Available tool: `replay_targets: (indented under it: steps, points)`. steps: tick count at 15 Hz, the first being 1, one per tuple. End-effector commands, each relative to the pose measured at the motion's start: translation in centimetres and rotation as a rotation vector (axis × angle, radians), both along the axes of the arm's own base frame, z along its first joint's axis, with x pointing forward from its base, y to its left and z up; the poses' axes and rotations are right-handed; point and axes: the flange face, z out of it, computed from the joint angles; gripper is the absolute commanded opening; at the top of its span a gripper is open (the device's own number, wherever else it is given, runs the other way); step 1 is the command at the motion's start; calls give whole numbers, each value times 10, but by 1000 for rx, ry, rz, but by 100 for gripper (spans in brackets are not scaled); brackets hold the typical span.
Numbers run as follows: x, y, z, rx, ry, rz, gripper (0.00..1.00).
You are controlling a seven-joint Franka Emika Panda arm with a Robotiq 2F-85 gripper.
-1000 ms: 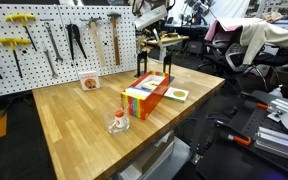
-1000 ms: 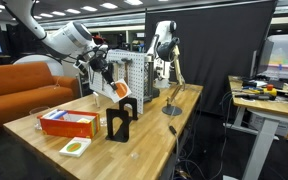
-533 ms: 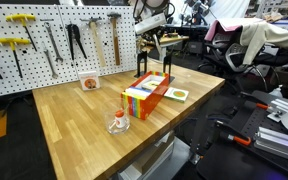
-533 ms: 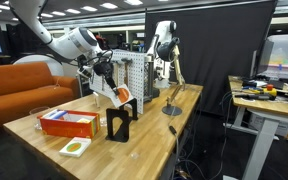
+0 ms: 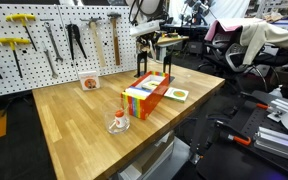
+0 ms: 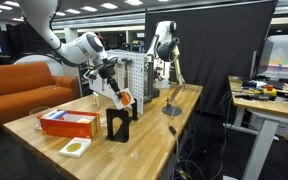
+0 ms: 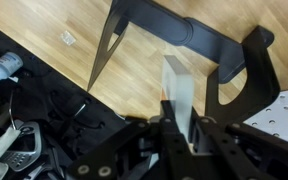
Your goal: Remove the book that's slightly open and put it on the black thing nearest to the box
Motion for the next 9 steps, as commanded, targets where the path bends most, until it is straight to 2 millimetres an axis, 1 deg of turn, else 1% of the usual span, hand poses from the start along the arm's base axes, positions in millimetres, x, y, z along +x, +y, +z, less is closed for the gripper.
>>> replay_targets:
  steps: [1,3,8,9]
  points:
    - [7,0,-8,68,1,-51,4]
    - [10,-3,-14,94,5,-79,4]
    - [18,-15,-19,109,-4,-118,4]
    - [12,-13,-20,98,7,-117,14]
